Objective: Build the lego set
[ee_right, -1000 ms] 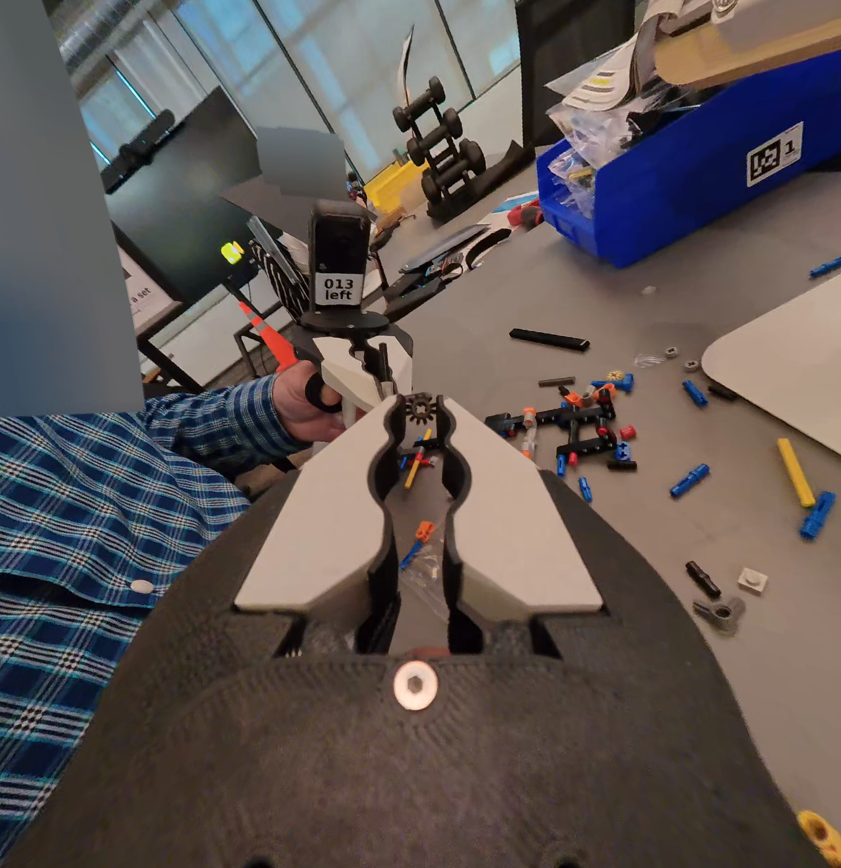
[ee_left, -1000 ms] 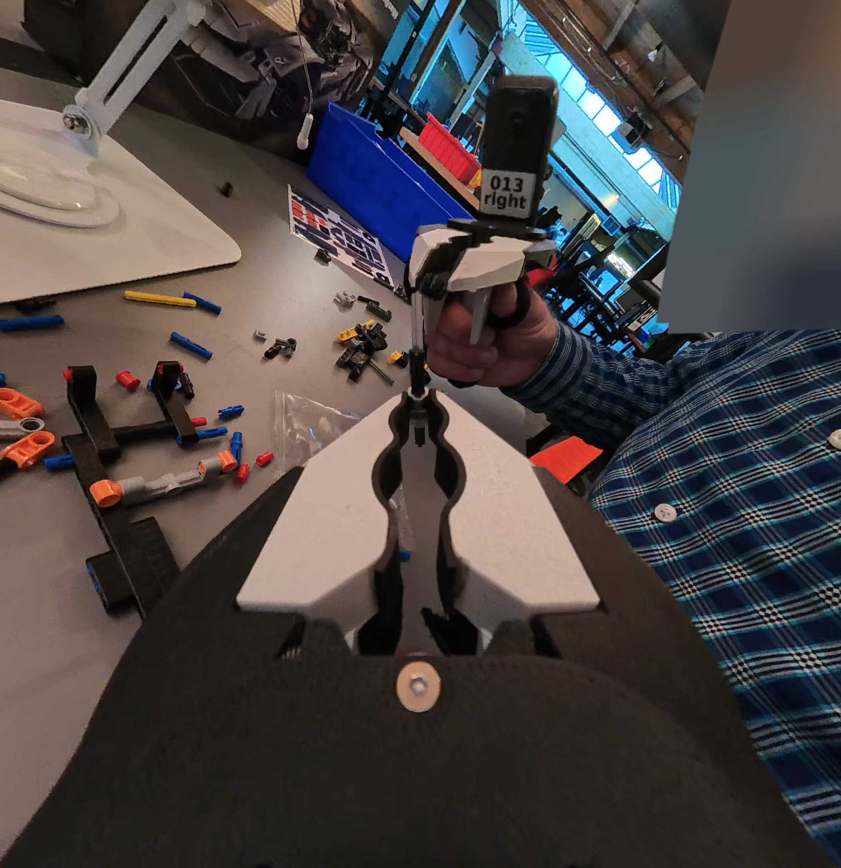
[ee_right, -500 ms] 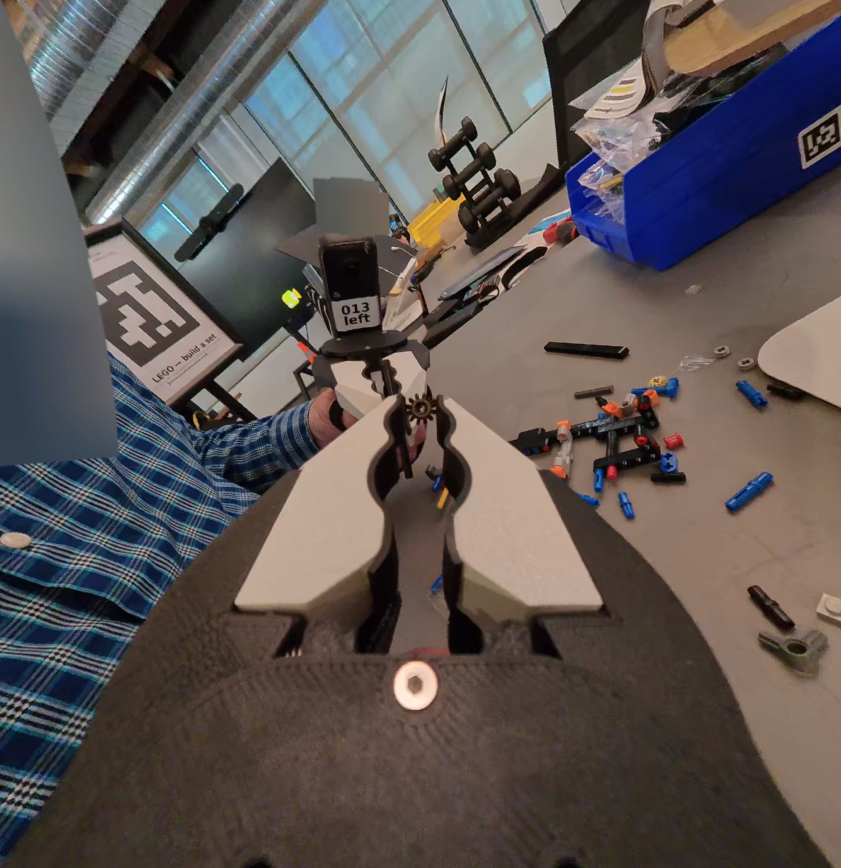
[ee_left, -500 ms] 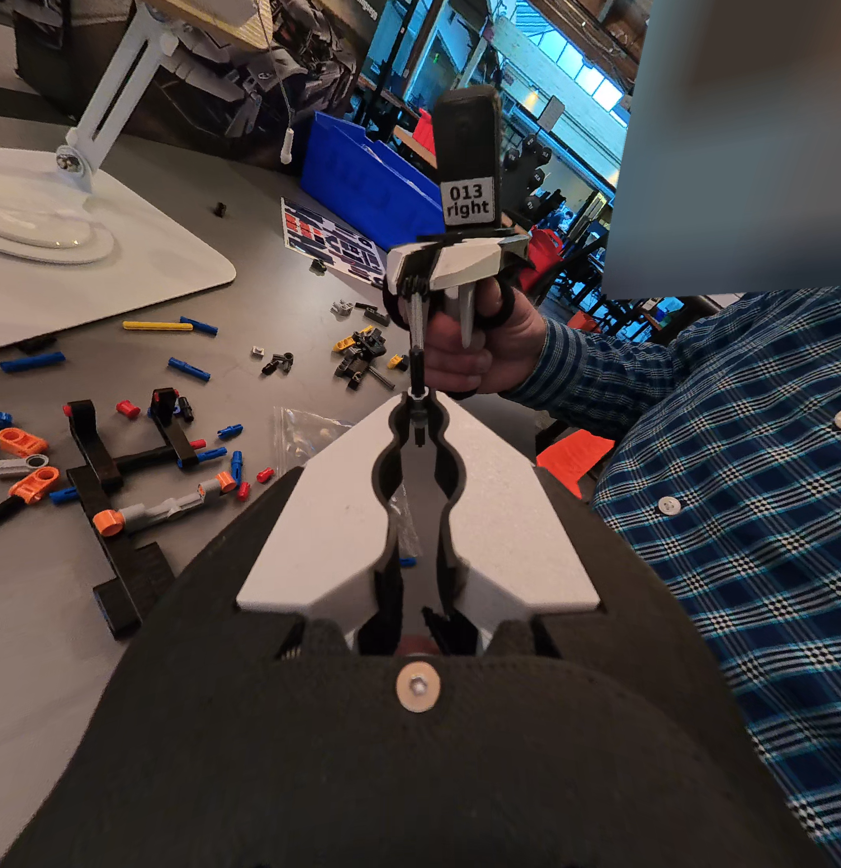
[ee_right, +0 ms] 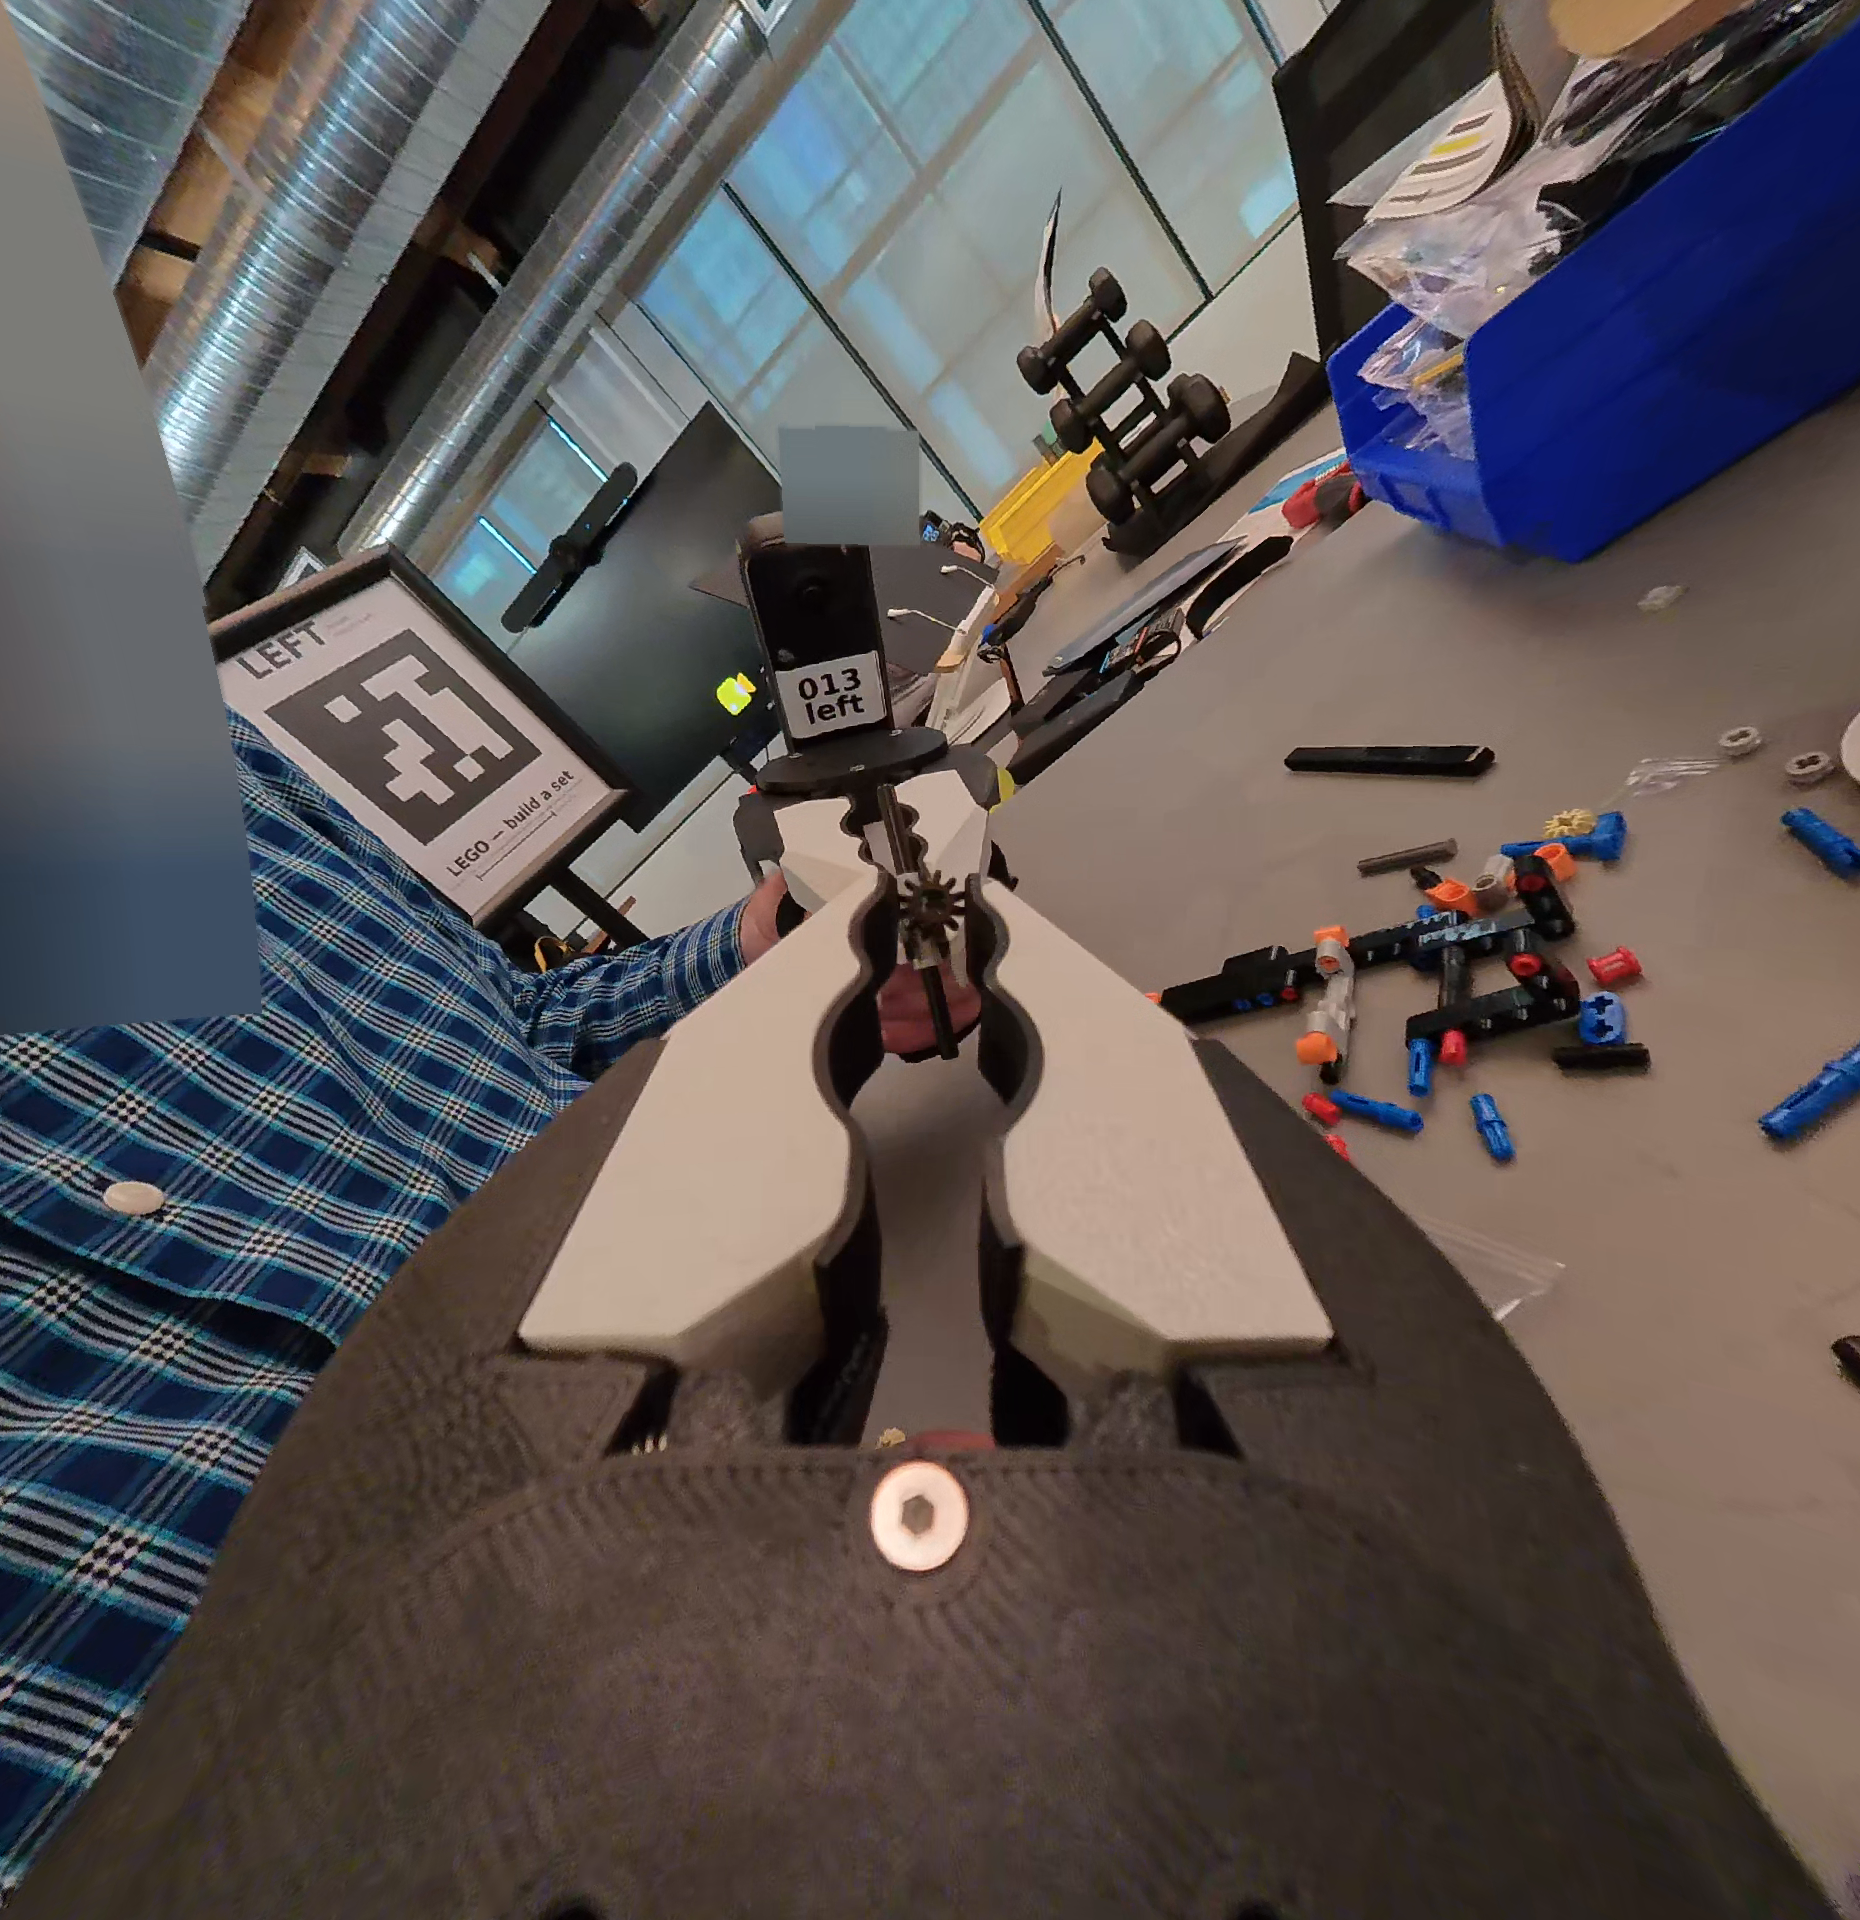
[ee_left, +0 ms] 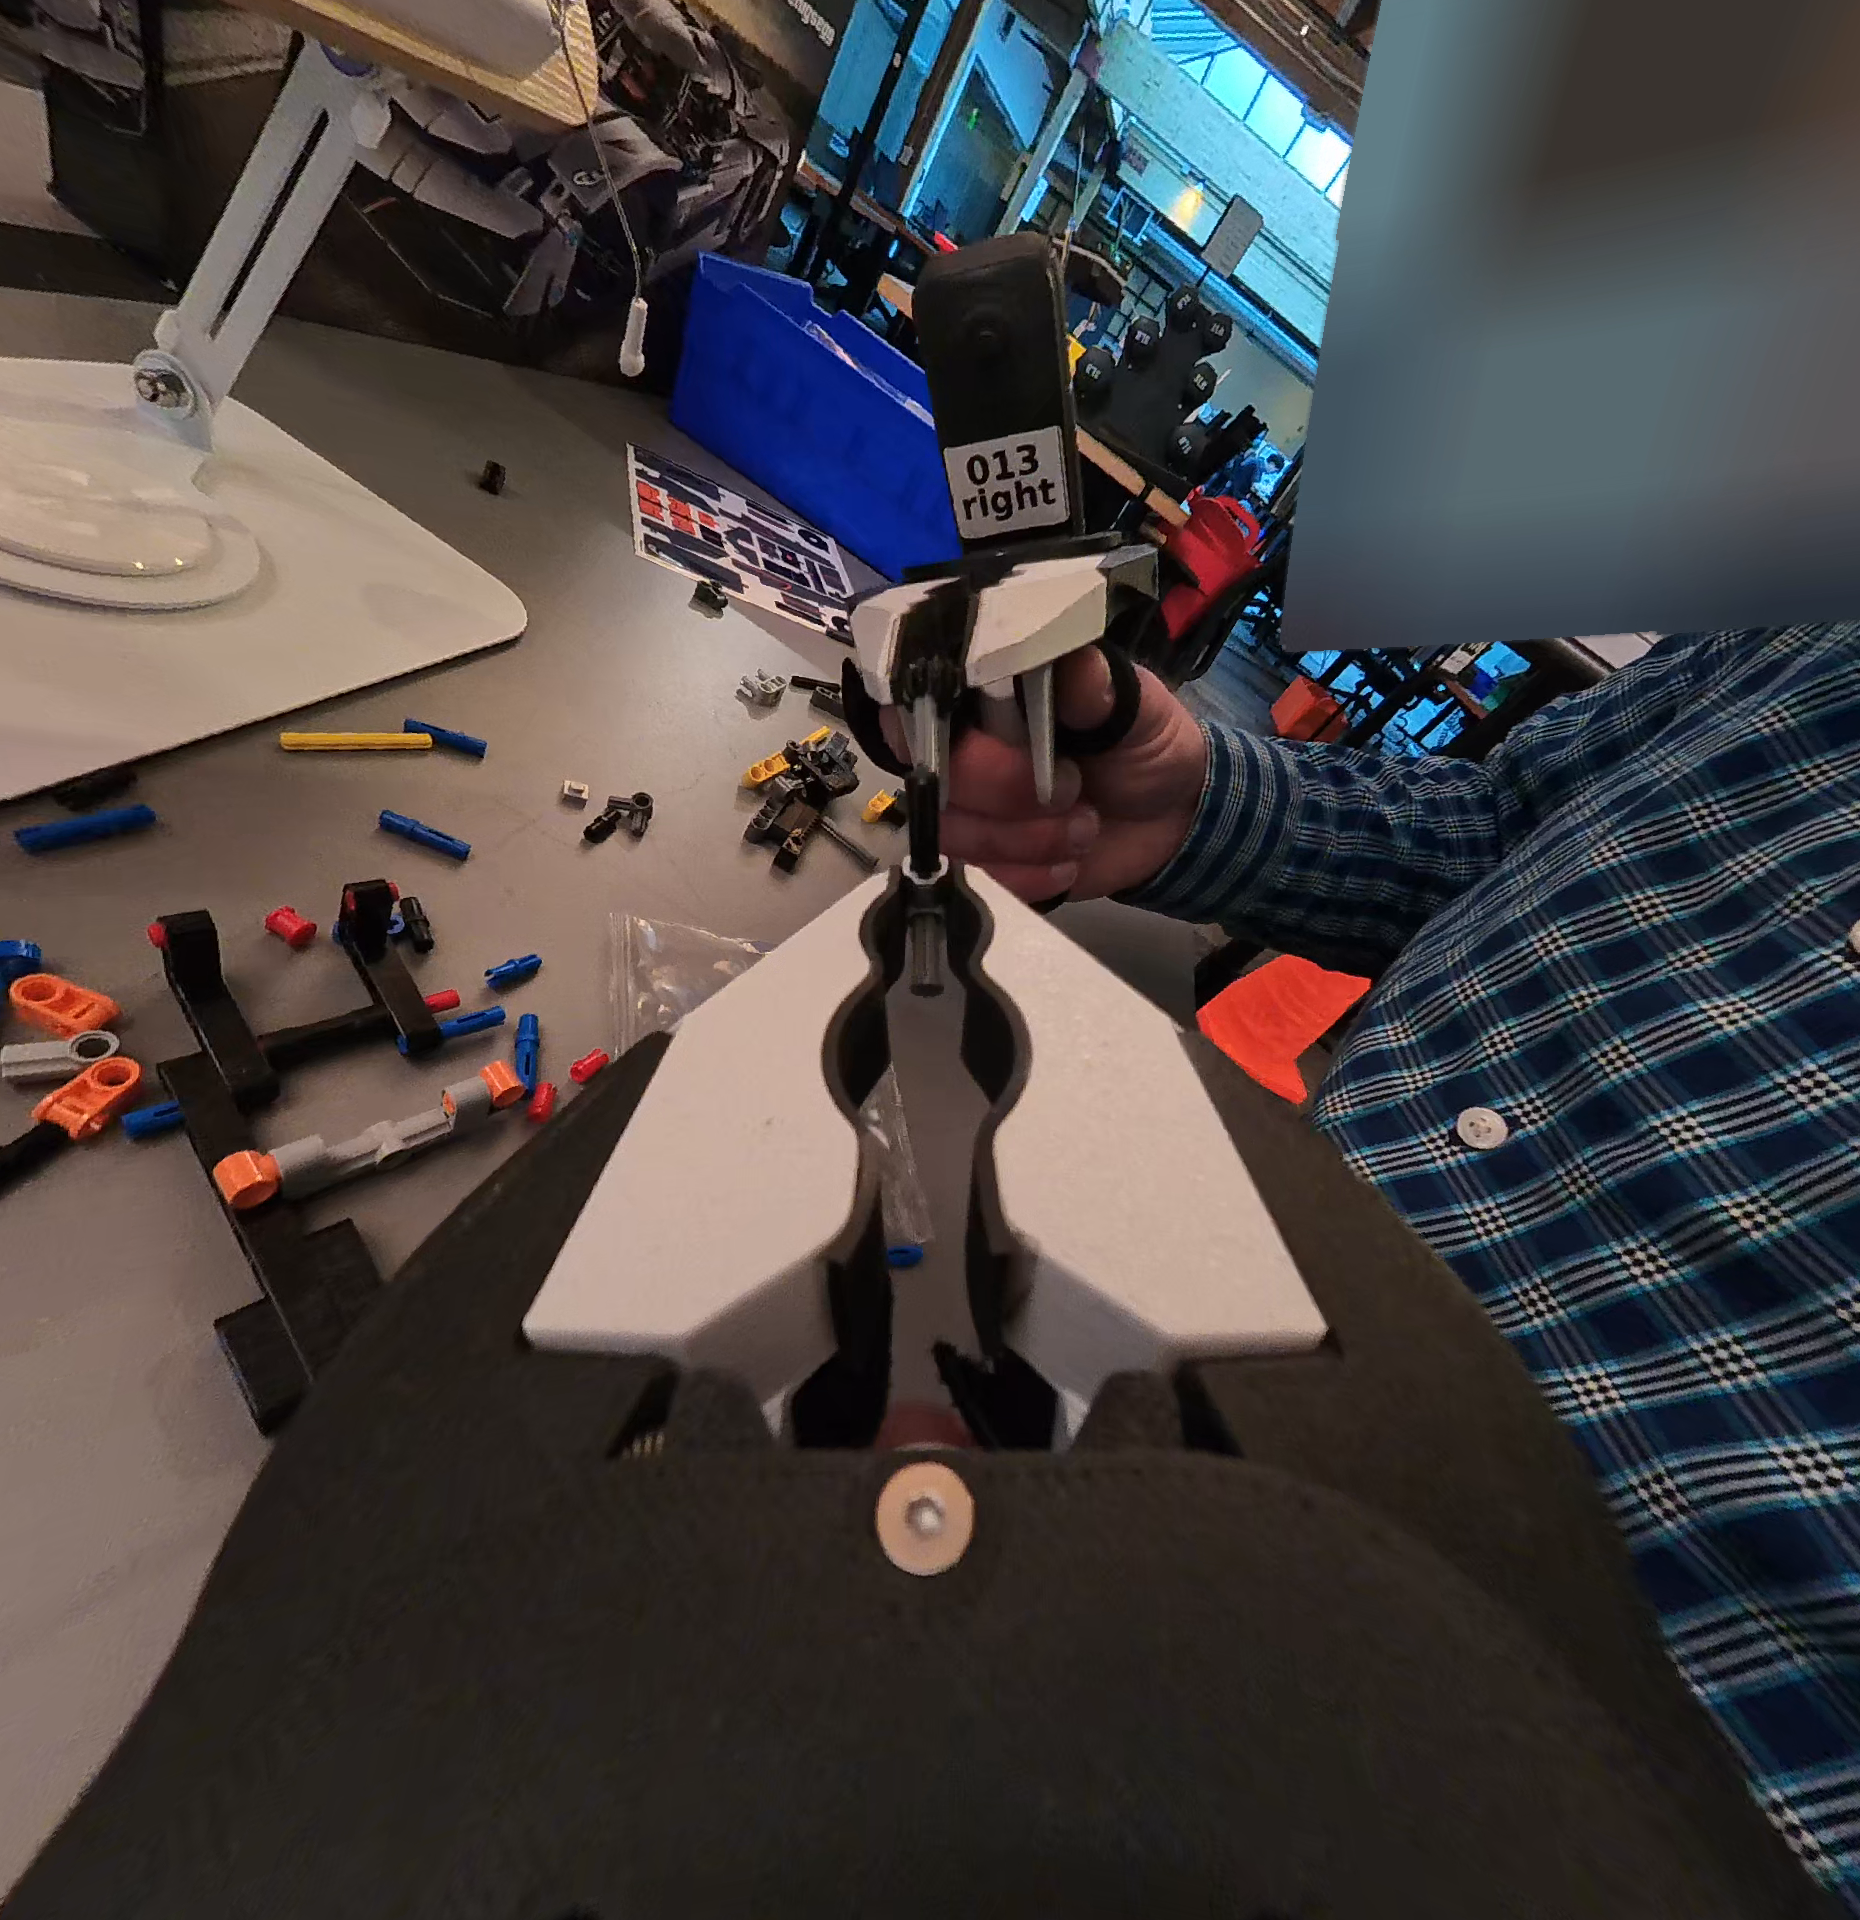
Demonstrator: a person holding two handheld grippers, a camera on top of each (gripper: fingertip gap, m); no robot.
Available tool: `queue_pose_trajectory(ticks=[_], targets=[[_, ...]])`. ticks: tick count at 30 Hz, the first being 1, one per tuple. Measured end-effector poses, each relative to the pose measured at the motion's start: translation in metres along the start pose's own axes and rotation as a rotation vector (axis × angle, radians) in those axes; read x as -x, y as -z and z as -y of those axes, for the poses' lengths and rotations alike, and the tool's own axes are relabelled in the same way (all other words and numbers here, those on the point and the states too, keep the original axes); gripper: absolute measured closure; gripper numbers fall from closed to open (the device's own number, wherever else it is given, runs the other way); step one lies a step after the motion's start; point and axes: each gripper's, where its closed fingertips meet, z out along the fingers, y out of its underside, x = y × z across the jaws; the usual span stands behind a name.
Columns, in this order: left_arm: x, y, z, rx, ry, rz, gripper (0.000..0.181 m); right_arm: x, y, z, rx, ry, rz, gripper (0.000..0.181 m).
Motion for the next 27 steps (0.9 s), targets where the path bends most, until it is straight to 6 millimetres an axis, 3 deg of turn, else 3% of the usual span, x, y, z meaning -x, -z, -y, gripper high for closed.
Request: queue_pose_trajectory(ticks=[13,27], targets=[[-0.0023,0.0011,-0.0003,-0.008,-0.033,0.011,0.177,0.0029,-0.0048,-0.0059,0.024,0.024,0.003,0.171],[-0.0056,-0.0016,0.0002,0.099,-0.379,0.192,0.177,0.009,-0.0013,-0.0075,0.014,0.052,0.03,0.171]])
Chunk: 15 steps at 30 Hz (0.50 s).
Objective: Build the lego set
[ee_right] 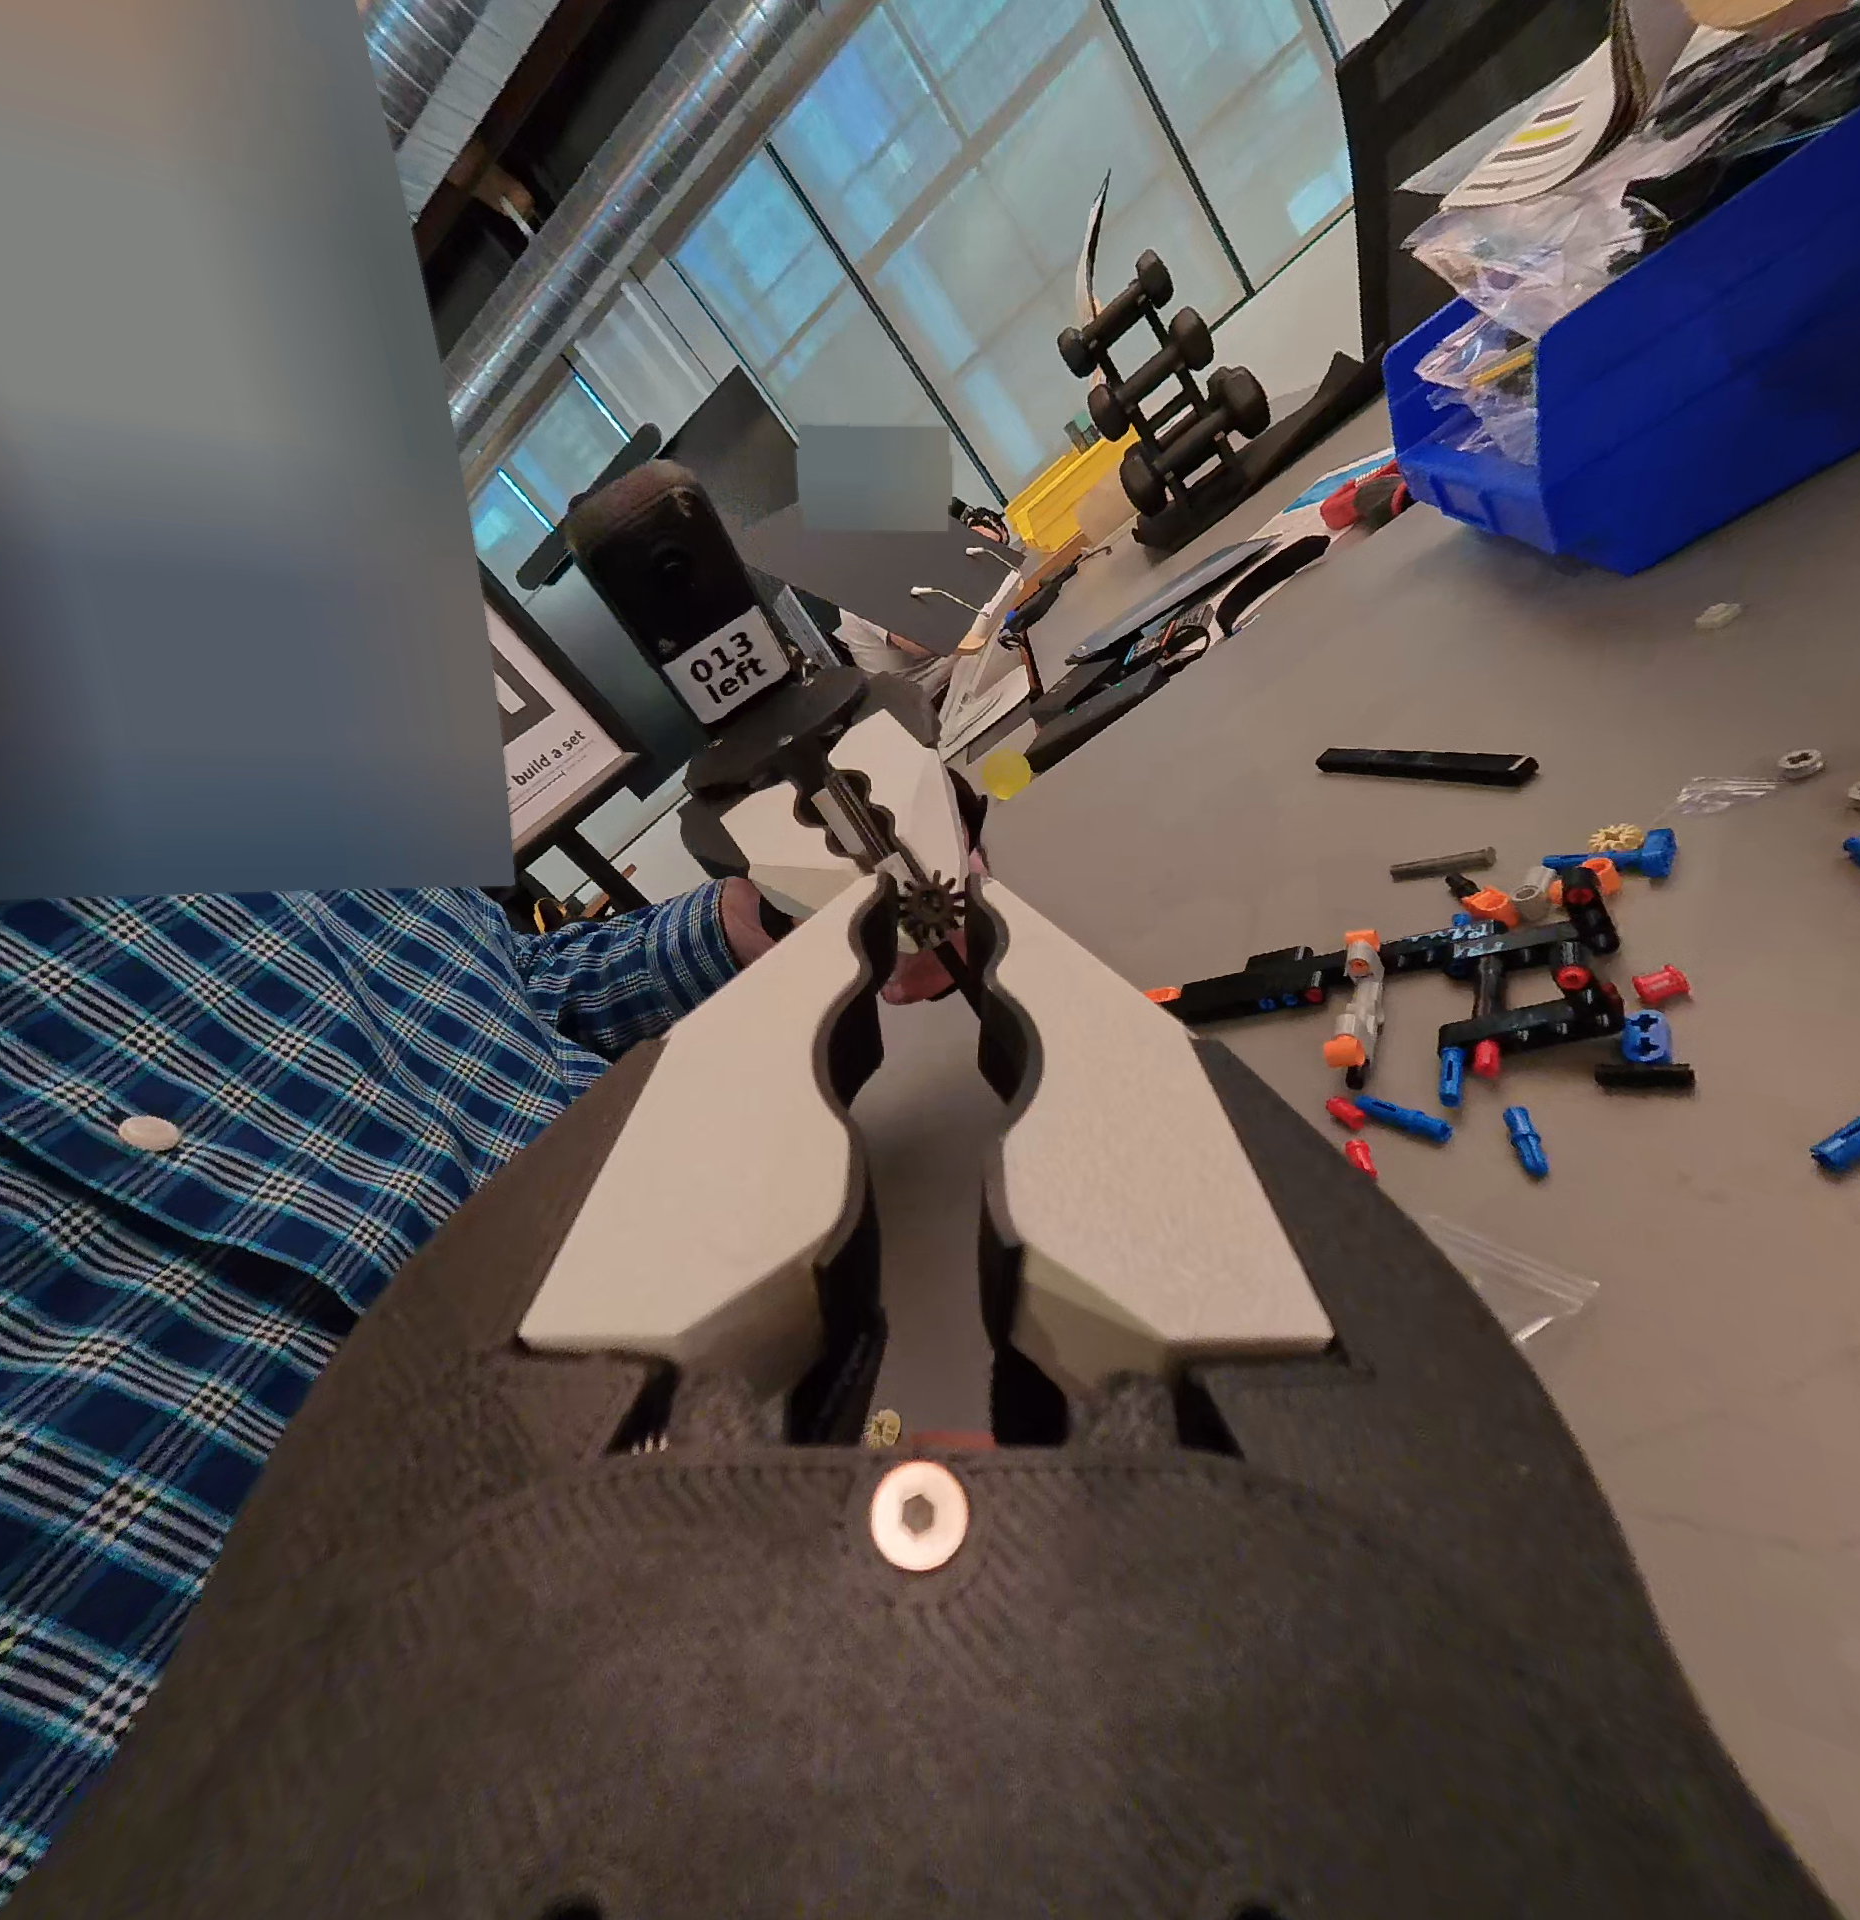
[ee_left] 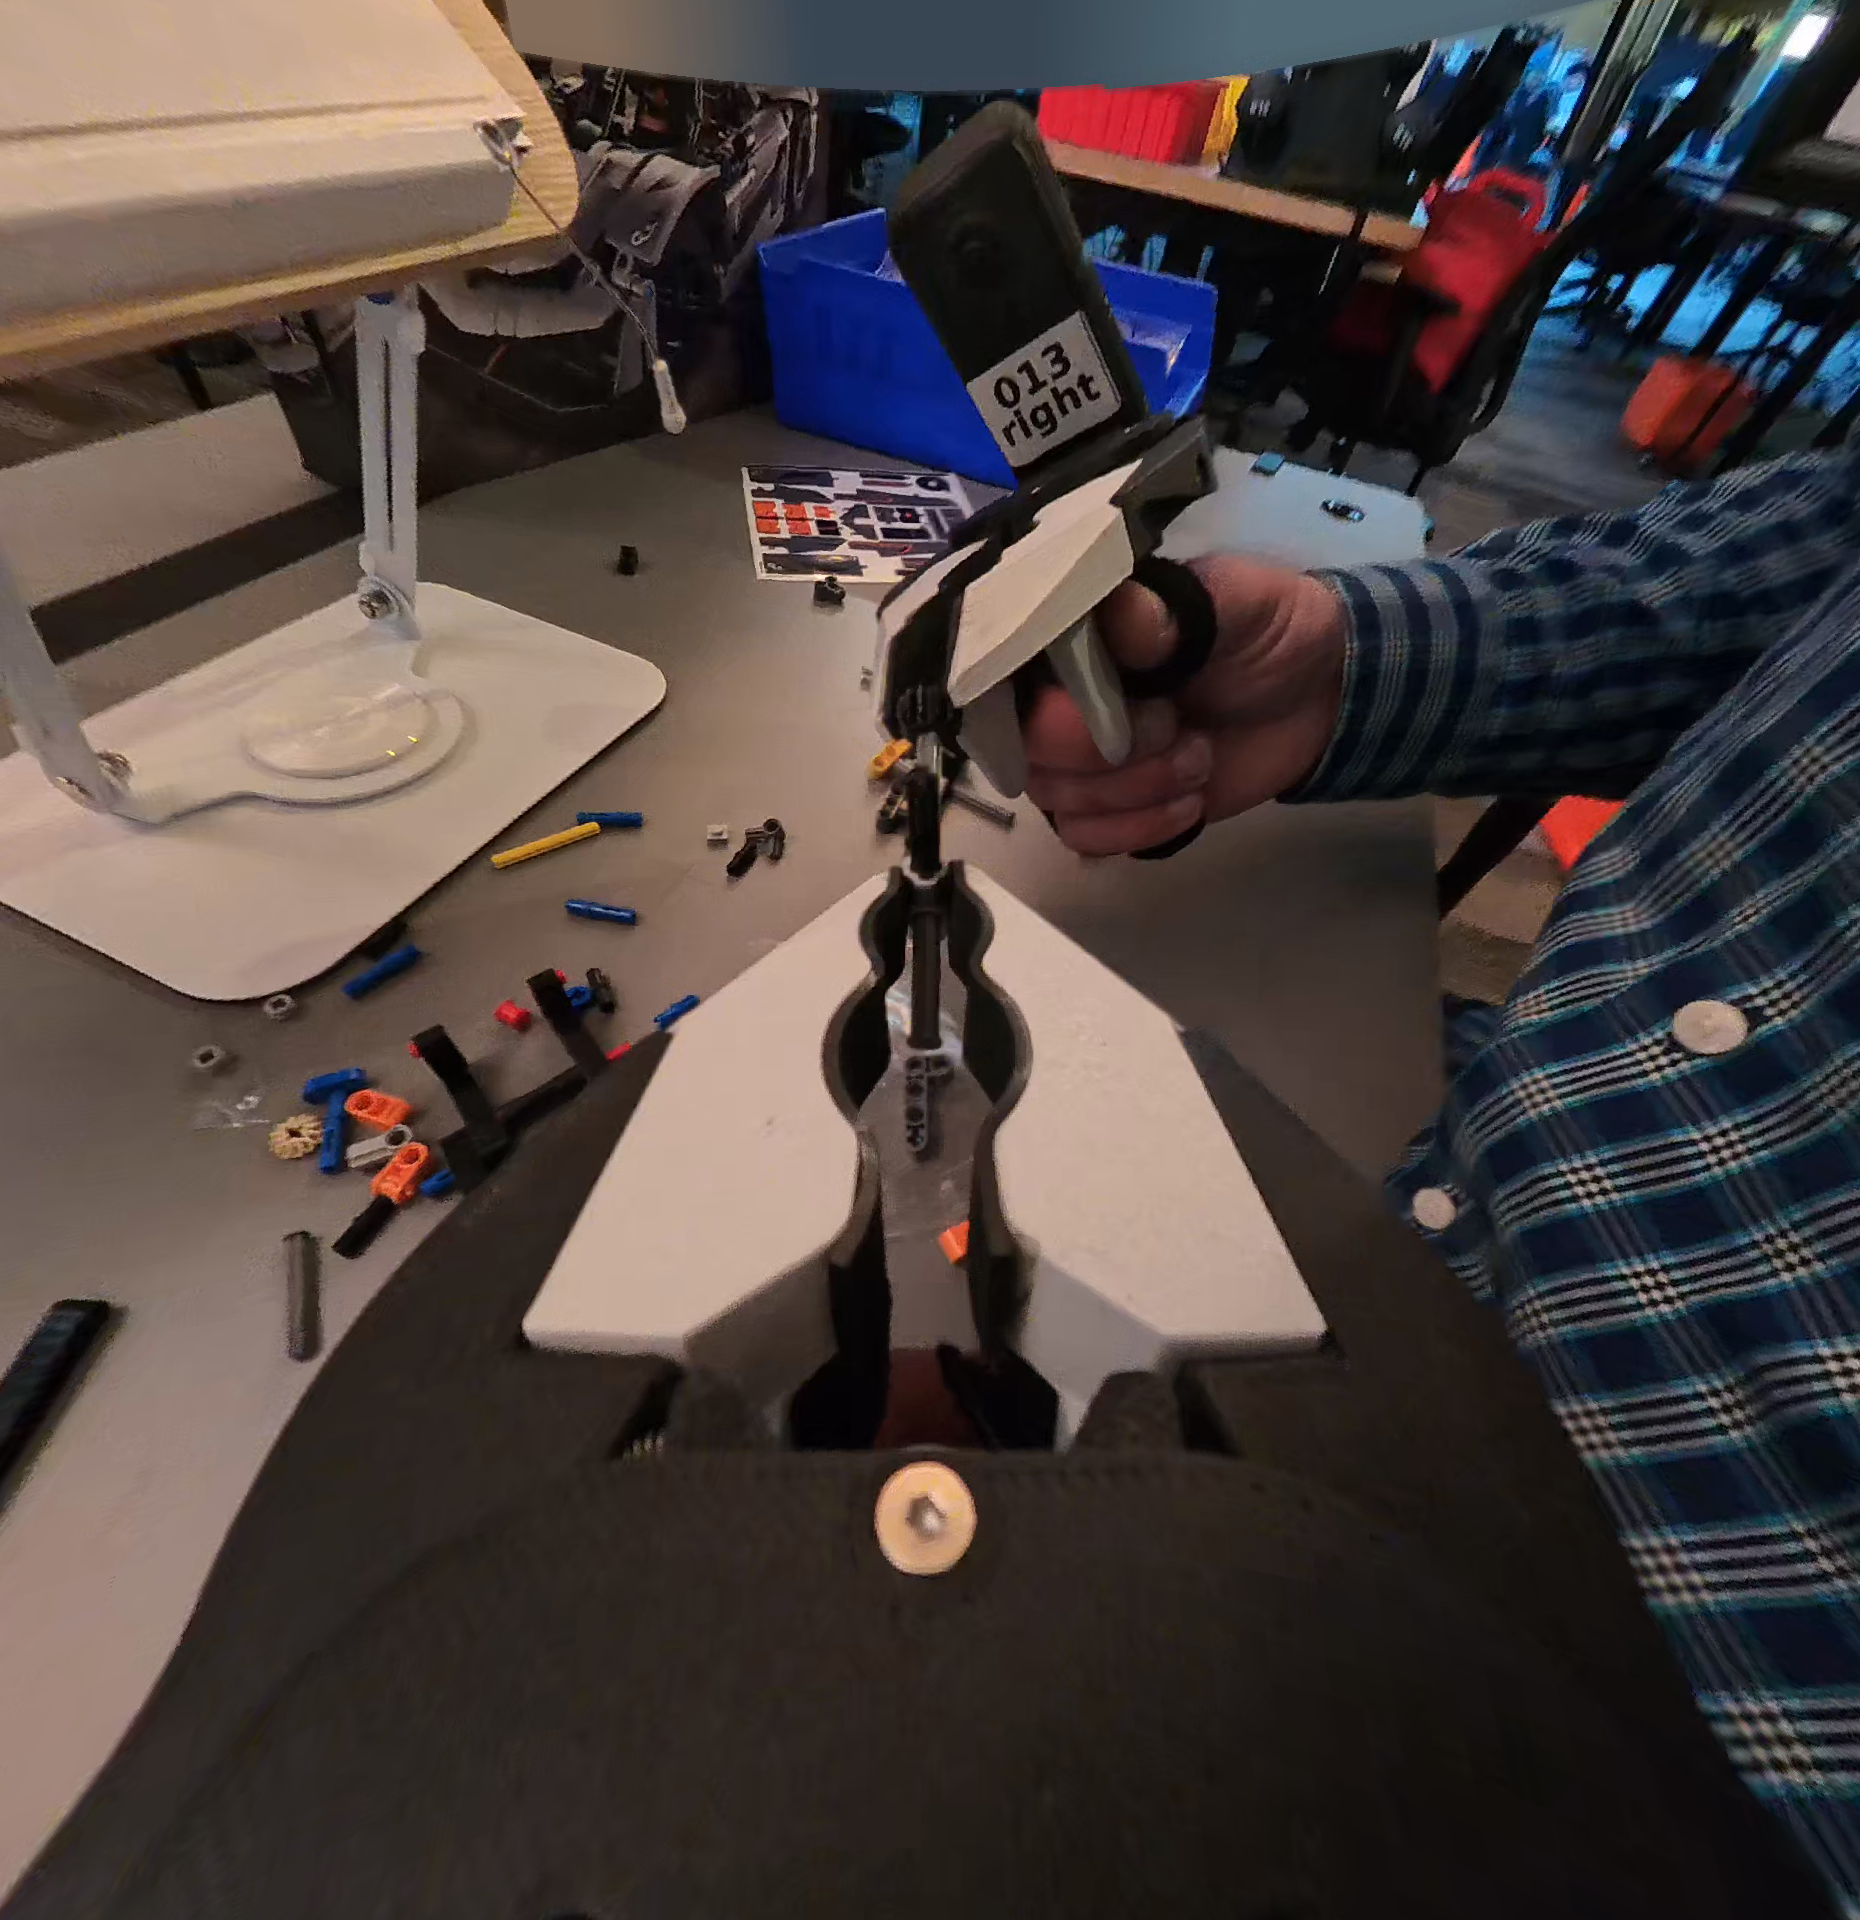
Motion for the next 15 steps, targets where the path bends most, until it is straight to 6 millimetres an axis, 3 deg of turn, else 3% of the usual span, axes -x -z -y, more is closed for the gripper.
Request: queue_pose_trajectory(ticks=[5,15], targets=[[-0.001,-0.001,-0.007,0.046,-0.063,0.03,0.176,0.0,0.002,-0.001,0.0,-0.006,0.001,0.171],[0.003,0.005,-0.014,0.024,0.009,0.041,0.177,-0.001,0.0,-0.006,0.021,-0.016,0.001,0.17]])
